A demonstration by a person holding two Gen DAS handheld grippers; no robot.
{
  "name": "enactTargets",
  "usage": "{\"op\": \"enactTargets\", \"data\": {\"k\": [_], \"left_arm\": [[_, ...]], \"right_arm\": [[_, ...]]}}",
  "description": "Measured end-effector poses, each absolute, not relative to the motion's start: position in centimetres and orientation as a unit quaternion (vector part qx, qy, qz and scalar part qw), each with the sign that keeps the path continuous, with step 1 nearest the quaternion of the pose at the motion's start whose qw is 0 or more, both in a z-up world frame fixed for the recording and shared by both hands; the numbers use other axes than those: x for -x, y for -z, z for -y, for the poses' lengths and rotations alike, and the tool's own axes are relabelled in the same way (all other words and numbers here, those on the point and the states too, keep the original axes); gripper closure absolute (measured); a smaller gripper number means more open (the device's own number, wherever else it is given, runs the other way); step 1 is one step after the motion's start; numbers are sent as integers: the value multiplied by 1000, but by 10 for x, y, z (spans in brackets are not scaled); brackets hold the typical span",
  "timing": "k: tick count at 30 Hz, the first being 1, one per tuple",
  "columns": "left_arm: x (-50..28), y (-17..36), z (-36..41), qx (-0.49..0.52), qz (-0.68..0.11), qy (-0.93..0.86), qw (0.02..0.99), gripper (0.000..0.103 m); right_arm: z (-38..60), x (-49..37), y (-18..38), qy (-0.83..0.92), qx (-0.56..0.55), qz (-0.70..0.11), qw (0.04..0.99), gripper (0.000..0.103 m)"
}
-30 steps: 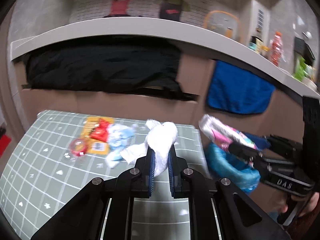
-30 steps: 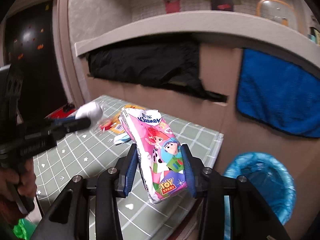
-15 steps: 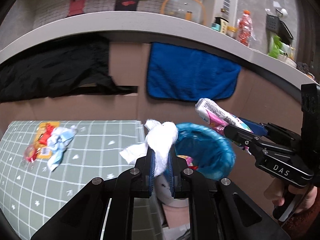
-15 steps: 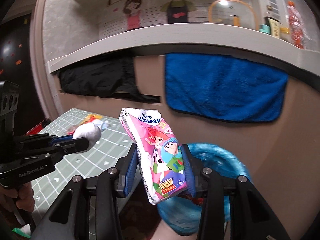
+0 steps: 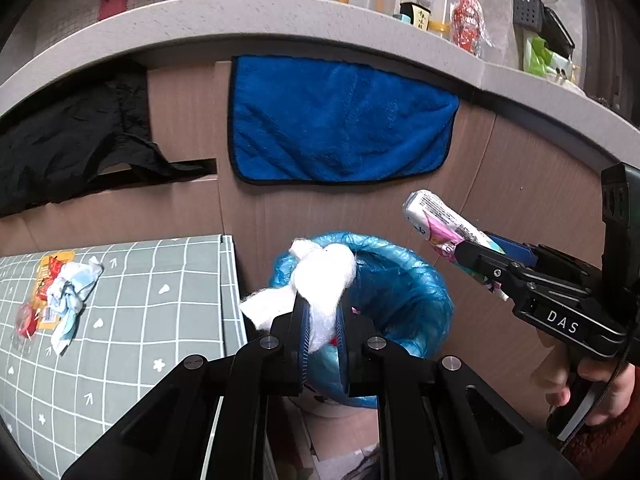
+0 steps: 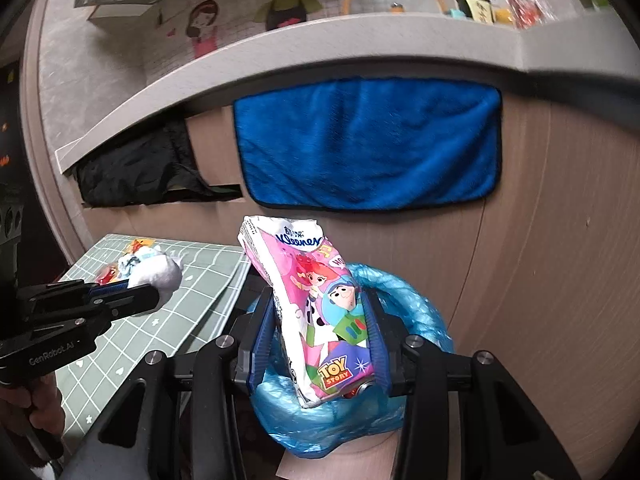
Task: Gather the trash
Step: 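Carry the white tissue and tissue pack over the bin and open both tools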
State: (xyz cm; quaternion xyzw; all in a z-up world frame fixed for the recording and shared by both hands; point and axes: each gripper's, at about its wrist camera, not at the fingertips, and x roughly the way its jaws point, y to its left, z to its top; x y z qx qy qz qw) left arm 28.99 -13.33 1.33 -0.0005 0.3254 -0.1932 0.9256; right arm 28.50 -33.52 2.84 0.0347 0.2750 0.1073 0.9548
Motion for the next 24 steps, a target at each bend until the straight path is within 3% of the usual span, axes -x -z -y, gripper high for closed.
{"op": "enactTargets", "data": {"k": [24], "left_arm": [[-351, 36, 172, 10, -376, 194, 906, 91]], "right_arm": [[363, -343, 29, -97, -69, -328, 937, 63]]}}
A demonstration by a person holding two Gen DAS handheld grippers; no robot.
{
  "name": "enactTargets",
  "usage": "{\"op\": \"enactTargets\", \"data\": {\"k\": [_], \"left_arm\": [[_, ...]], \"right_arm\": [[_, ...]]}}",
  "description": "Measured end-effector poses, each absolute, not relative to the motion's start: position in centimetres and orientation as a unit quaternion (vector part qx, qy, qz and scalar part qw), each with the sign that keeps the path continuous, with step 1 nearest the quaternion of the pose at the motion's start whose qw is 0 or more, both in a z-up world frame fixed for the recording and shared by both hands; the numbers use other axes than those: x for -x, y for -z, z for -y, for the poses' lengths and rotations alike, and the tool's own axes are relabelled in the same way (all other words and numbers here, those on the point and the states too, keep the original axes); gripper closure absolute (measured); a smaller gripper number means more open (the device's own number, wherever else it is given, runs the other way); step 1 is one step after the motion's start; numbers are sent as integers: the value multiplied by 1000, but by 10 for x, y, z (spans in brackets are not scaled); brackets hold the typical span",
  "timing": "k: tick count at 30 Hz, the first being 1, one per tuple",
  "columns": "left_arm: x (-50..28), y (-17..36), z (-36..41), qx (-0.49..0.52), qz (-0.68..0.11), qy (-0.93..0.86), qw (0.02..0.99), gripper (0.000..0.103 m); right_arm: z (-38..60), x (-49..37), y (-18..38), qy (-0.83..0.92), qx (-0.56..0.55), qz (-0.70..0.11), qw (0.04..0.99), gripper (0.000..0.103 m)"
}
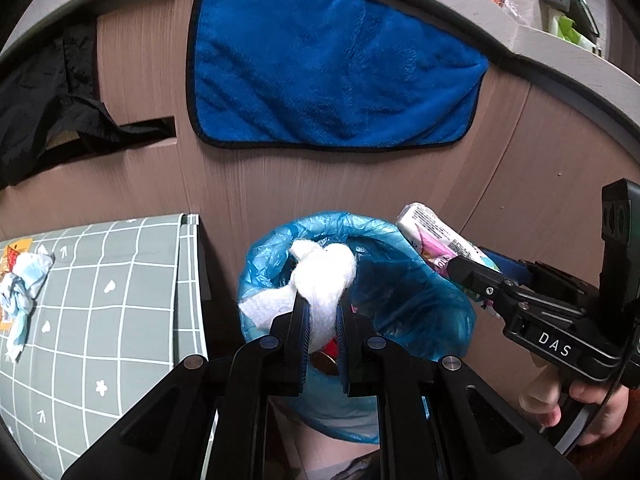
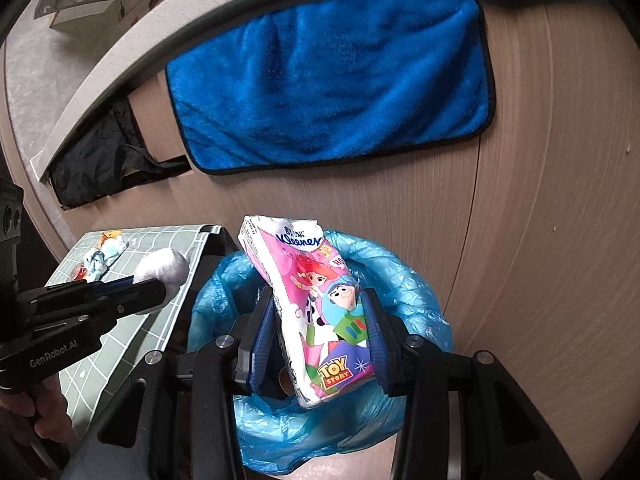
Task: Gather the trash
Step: 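Carry the white tissue and tissue pack over the bin and open both tools, then grasp the blue-white crumpled tissue with the right tool while the left tool reaches the red wrapper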
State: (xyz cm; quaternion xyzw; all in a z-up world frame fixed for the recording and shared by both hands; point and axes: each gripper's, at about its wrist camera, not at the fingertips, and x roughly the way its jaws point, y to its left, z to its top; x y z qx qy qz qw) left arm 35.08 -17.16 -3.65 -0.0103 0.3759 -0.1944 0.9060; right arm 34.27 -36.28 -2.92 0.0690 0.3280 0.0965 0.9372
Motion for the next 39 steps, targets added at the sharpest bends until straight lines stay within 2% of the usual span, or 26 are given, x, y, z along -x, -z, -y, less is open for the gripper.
{"op": "enactTargets", "data": {"k": [15, 18, 21, 28, 33, 35, 37, 39], "left_arm": [[-383, 60, 179, 23, -395, 195, 897, 90], [-391, 65, 173, 46, -408, 204, 889, 86], [-395, 66, 166, 67, -416, 207, 883, 80], [-393, 46, 149, 136, -395, 233, 878, 77], [-383, 24, 128, 126, -377, 217, 891, 77], [-374, 17, 108, 113, -370, 200, 900, 77], [-362, 9, 87, 91, -355, 180, 913, 77], [-349, 3, 63, 68, -340, 156, 925, 77]], "right_arm": [[360, -368, 54, -90, -66, -356, 928, 62], [359, -371, 57, -88, -67, -361, 926, 57], [359, -371, 57, -87, -74, -357, 927, 45], [357, -362, 44, -83, -68, -342, 934, 44], [353, -352, 32, -86, -68, -336, 935, 44], [348, -347, 26, -95, -73, -333, 935, 40], [341, -344, 20, -116, -83, -332, 932, 29], [330, -342, 15, -146, -97, -336, 925, 29]]}}
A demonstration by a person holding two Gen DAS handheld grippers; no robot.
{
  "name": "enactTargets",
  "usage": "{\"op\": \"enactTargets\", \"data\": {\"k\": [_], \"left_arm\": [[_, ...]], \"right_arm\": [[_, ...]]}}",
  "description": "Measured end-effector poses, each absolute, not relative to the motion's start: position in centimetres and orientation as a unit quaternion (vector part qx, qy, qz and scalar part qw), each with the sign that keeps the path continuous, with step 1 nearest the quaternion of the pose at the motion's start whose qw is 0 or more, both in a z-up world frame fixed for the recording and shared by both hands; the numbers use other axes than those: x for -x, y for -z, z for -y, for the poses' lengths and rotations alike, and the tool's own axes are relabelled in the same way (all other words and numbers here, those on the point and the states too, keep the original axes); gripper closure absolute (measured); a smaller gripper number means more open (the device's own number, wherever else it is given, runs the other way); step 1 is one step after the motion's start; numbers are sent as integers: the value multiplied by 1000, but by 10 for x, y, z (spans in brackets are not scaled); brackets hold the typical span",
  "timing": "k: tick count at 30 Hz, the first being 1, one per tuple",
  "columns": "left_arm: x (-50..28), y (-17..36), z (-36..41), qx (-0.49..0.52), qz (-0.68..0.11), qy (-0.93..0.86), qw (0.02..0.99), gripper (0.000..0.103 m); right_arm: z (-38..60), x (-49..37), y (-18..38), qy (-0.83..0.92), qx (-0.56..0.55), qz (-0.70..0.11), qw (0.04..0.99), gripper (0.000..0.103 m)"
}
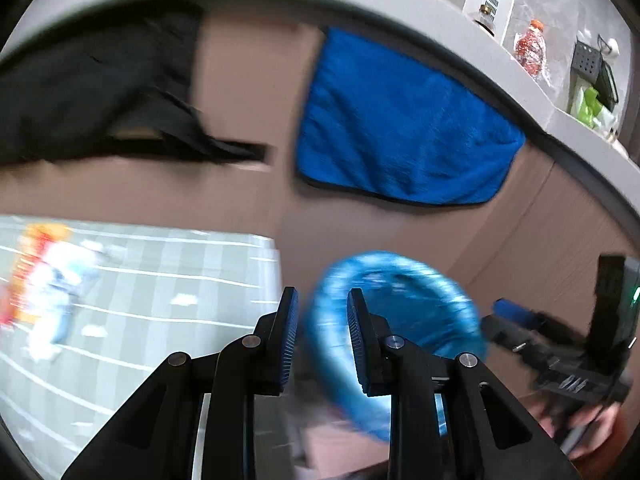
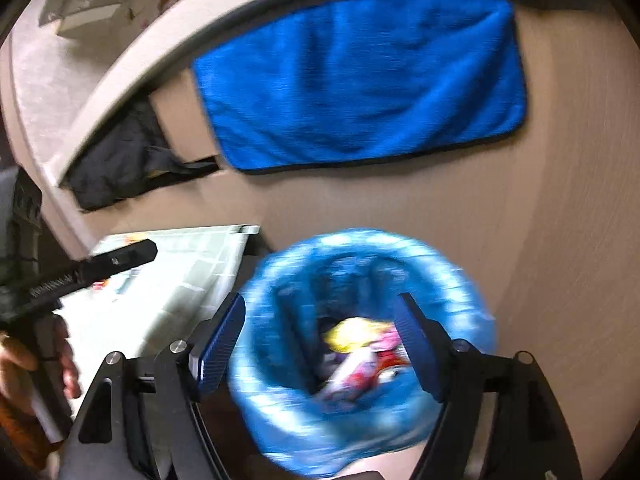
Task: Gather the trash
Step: 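Grasp the blue-white crumpled tissue with the right tool while the left tool reaches the red wrapper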
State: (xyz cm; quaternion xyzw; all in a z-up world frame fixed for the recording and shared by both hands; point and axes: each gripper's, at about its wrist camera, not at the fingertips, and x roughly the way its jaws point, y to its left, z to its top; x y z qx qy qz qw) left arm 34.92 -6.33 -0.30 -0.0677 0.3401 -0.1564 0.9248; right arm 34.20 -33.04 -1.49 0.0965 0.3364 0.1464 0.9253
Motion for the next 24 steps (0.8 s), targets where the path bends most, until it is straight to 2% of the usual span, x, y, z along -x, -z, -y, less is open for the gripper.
{"op": "enactTargets", "data": {"k": [3, 9, 13, 17, 22, 24], "left_arm": [[-333, -4, 16, 52, -328, 118, 936, 77], [-316, -3, -96, 92, -335, 47, 937, 77], [-301, 4, -162, 88, -328, -6, 941, 77], [-288, 19, -223, 114, -336, -39, 934, 77], [-278, 37, -276, 138, -341, -60, 928, 77], [-277, 45, -291, 150, -344, -61, 925, 77]], "right_arm": [[299, -340, 5, -192, -95, -343, 914, 29], [204, -338, -24, -255, -41, -327, 909, 29], [130, -352, -31, -287, -21, -352, 891, 29], [55, -374, -21, -316, -17, -382, 868, 32], [-36, -393, 4, -307, 75, -377, 871, 43], [-64, -404, 16, -295, 103, -379, 871, 43]]}}
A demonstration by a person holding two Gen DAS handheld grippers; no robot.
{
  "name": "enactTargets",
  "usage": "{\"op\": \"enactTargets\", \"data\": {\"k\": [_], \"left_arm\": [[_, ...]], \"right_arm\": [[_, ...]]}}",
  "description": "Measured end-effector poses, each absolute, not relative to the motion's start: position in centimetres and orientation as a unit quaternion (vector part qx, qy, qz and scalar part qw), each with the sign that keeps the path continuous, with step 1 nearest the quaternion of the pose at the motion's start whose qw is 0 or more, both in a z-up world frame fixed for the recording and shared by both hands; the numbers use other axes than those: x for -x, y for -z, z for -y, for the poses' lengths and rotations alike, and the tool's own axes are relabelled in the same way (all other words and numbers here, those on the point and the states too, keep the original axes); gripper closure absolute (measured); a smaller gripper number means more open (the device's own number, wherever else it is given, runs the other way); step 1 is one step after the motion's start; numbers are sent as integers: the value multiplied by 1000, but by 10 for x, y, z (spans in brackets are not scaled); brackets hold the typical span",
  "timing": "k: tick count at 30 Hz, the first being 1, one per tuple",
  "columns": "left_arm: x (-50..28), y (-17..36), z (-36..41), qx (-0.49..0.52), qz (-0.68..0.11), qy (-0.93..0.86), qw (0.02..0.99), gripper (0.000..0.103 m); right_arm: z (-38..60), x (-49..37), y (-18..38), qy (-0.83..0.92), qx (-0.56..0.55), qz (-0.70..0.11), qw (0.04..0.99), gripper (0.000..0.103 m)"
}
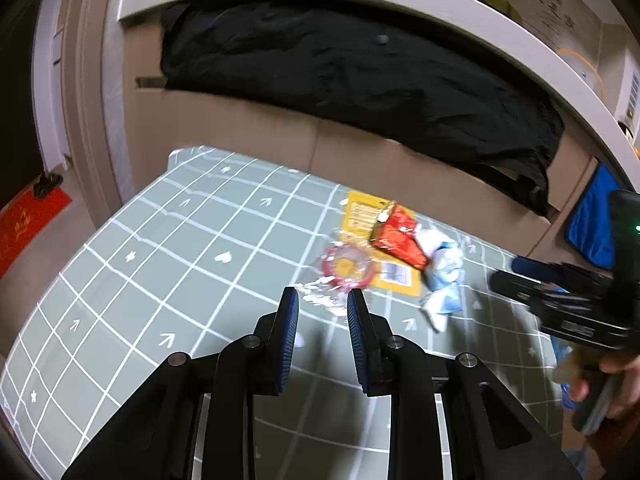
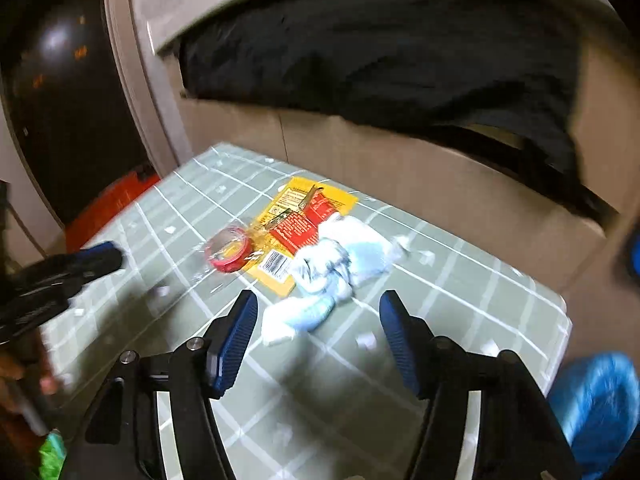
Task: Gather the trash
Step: 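Grasp the blue-white crumpled tissue with the right tool while the left tool reaches the red wrapper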
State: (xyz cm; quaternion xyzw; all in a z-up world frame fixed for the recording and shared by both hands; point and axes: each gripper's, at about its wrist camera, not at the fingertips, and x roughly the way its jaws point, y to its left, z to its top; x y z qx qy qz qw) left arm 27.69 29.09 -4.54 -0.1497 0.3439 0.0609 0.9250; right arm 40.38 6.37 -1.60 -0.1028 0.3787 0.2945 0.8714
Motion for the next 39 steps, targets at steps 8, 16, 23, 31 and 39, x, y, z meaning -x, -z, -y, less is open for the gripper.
{"op": "enactTargets", "data": {"k": [8, 16, 23, 31, 39], "left_arm": [[-282, 63, -311, 172, -355, -52, 918, 77], [-304, 73, -308, 187, -383, -23, 905, 77], [-337, 72, -291, 171, -407, -6, 897, 77], [-397, 54, -262, 160, -405, 19, 900, 77], [-461, 77, -256, 196, -422, 6, 885, 77]], "right_arm": [[-117, -455, 48, -215, 126, -397, 883, 45], [-120, -452, 71, -263, 184, -415, 852, 67], [-54, -425, 59, -283, 92, -428, 854, 69], [6, -395, 52, -272, 82, -427, 859, 69], [41, -380, 66, -272, 52, -439, 854, 68]]}}
